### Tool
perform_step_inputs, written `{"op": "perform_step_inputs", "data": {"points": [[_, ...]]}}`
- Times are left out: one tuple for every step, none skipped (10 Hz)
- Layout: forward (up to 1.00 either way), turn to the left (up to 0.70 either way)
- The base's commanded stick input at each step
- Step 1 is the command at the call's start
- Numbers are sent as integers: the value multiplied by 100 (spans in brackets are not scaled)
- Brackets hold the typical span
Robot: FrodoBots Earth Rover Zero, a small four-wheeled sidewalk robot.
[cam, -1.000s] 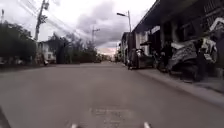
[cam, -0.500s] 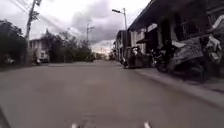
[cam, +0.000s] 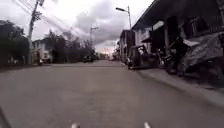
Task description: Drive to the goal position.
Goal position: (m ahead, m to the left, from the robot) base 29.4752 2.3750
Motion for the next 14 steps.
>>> {"op": "perform_step_inputs", "data": {"points": [[70, 2], [70, 4], [70, 0], [70, 0], [70, -11], [70, -35], [70, -35], [70, -4], [70, 14], [70, 9], [70, 3], [70, 0], [70, 0], [70, 0]]}}
